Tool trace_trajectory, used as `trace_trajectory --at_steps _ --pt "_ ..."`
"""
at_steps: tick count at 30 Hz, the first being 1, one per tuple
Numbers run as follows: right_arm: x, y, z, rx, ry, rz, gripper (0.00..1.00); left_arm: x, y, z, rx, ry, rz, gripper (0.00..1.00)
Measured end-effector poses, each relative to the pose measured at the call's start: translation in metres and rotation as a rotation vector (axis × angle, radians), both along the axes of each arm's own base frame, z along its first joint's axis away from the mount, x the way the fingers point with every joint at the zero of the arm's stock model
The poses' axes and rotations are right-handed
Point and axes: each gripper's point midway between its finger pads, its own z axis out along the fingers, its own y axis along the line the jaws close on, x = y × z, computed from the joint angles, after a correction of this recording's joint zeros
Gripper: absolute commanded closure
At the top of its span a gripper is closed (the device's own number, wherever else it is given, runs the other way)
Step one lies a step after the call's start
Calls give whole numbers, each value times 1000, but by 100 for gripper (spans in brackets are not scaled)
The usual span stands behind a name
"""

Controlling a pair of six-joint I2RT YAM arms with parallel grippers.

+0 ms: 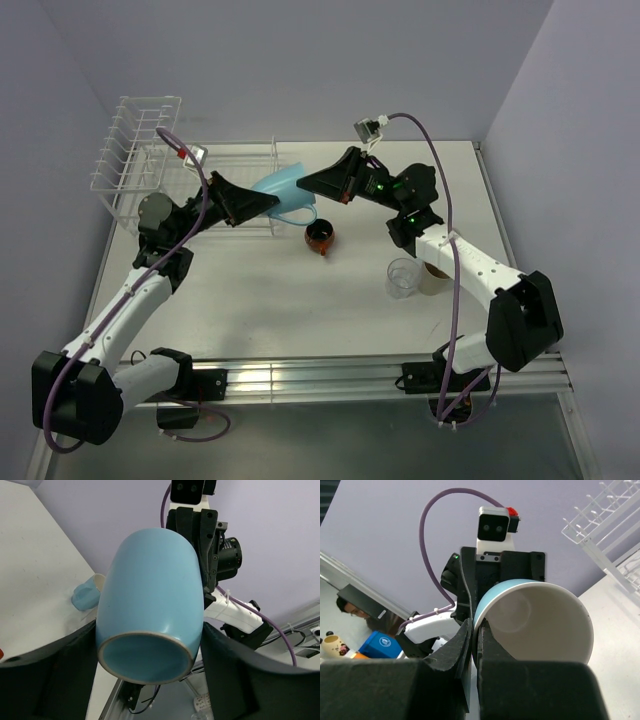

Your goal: Load the cups into the dish rack

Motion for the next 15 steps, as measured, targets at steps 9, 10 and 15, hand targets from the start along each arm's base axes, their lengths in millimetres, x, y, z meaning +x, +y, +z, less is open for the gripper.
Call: trace_trajectory --at_steps 9,10,15 --pt "3 -1 1 9 -11 -21 81 0 -1 4 -7 -1 0 100" --pt "5 -1 1 8 -15 -31 77 0 -1 3 -1 7 1 100" --pt "10 -1 0 -3 -38 -85 50 -1 -4 10 47 21 4 100"
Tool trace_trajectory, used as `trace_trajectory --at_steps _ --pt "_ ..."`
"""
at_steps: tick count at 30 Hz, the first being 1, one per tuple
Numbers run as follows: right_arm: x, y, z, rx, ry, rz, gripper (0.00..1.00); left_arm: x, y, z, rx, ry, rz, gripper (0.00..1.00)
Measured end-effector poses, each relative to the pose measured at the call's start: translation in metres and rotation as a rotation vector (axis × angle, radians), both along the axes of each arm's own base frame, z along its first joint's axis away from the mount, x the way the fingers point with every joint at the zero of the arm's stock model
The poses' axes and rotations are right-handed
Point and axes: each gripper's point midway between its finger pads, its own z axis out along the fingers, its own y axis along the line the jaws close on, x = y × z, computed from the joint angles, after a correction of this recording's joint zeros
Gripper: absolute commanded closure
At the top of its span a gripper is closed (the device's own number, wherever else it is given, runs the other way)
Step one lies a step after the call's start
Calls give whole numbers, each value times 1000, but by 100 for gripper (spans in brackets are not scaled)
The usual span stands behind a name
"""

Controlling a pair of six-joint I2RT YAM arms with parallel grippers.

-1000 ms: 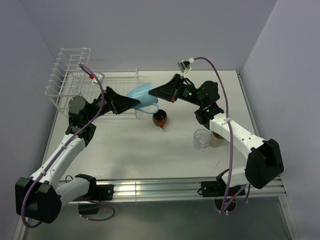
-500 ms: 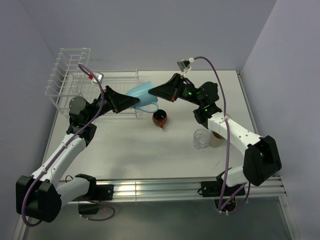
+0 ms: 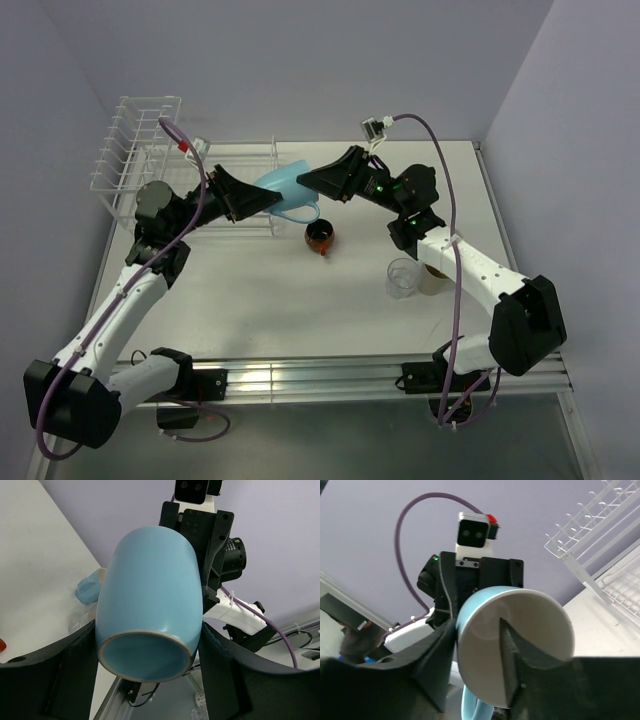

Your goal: Load the cups into the dish rack

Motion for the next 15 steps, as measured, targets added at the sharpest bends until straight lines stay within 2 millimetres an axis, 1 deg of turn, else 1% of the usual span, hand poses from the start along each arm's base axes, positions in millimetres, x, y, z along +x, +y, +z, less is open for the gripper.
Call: trace_trajectory --at_steps 2,7,10,13,15 --pt "1 -1 1 -4 -7 -22 43 -3 0 7 15 -12 3 100" --pt "2 -4 5 -1 -20 -48 39 -6 3 18 49 -36 23 100" --pt "3 -5 1 -4 -9 -57 37 -4 4 16 72 -34 39 100" --pt "7 -7 -8 -17 17 -70 33 -1 6 11 106 -18 62 100" --pt "10 -12 -14 -24 35 -87 32 1 9 10 132 -10 83 100"
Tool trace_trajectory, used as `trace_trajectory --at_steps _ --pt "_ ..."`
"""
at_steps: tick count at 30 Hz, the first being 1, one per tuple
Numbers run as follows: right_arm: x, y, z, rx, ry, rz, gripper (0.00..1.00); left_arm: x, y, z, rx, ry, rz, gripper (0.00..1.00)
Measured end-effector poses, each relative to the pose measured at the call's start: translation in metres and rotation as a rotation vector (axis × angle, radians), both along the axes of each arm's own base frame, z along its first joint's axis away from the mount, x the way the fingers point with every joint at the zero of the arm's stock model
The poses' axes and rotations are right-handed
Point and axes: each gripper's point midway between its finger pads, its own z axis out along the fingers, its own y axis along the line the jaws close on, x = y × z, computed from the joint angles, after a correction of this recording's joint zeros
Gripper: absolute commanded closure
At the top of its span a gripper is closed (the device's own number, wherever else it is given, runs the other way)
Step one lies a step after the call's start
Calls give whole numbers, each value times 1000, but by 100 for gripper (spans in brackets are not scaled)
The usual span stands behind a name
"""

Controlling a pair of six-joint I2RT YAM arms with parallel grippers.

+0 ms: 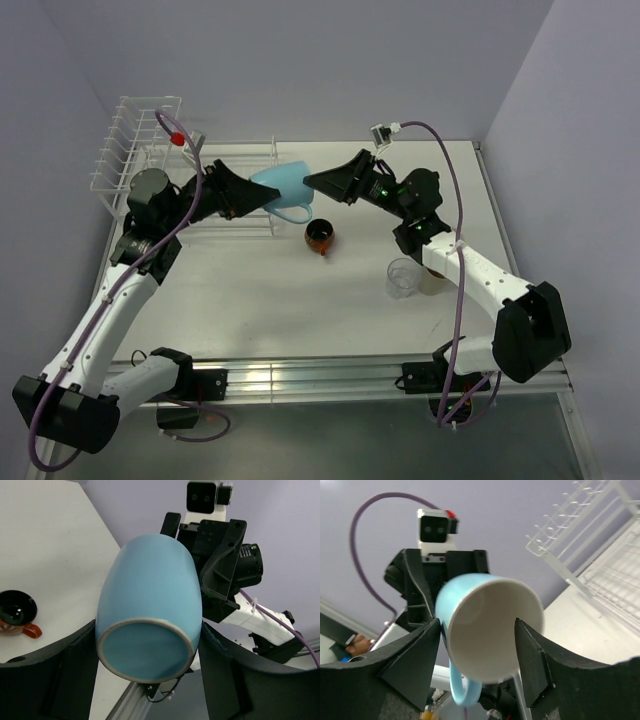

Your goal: Load the cups into the dish rack

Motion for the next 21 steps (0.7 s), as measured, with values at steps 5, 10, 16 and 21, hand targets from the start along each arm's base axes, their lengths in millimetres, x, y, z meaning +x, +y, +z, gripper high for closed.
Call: trace_trajectory --at_steps 5,10,16,21 --pt "12 -22 -8 -10 36 -77 28 9 12 13 54 -24 82 100" --pt "21 -44 -10 -22 61 -157 28 20 27 33 82 -62 161 100" --pt "27 -60 -20 -83 87 -251 28 55 45 28 187 -5 289 100" --pt "35 -69 -43 -184 129 -331 28 114 67 16 338 64 467 100"
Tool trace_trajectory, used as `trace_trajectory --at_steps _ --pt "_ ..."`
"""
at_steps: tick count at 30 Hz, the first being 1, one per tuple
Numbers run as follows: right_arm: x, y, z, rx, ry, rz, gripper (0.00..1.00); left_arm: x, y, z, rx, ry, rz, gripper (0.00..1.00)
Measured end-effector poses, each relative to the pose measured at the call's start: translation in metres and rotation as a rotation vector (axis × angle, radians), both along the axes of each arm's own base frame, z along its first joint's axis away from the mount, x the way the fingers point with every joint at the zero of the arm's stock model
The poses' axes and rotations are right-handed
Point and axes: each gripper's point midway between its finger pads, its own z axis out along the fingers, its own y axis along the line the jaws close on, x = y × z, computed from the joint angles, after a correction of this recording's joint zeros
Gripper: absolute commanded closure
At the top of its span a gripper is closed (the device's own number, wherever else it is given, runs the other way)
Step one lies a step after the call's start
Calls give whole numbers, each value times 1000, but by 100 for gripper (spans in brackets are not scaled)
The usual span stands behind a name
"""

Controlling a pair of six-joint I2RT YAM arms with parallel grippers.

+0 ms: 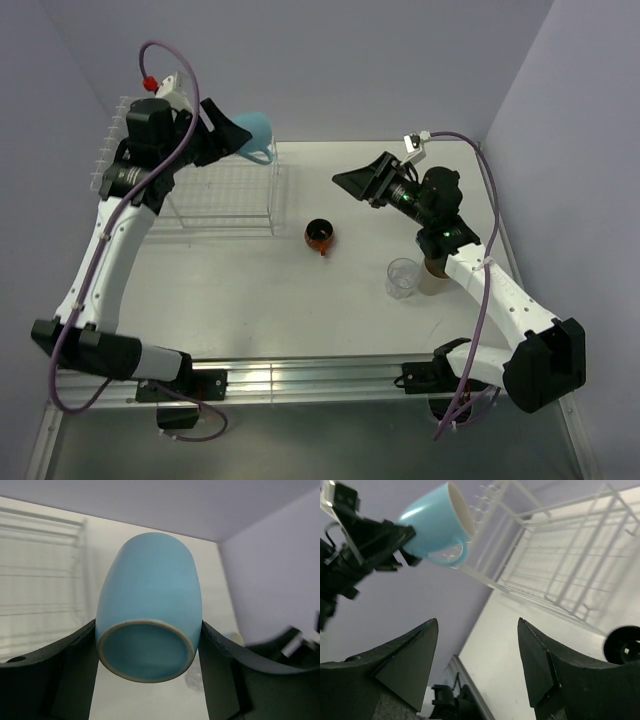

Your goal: Load the cups into the dish rack

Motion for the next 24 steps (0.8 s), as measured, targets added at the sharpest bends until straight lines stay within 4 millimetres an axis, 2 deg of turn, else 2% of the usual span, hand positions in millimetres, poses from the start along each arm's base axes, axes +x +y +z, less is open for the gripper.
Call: trace_trajectory --at_steps 6,8,13,15,18,24 --pt "5 -7 -26 -113 55 -45 28 85 25 -35 193 118 190 100" --pt "5 -9 -33 -146 70 -52 28 117 30 -54 254 153 236 100" --pt "4 -12 -42 -201 86 -53 28 165 43 -97 390 243 314 100" --pt "3 -13 -44 -220 89 -50 28 174 49 -113 438 268 339 100" --pt "2 -12 -46 -235 85 -45 28 171 58 -132 497 317 352 100" --pt "1 -4 -56 -259 97 -28 28 172 70 -151 571 361 380 100"
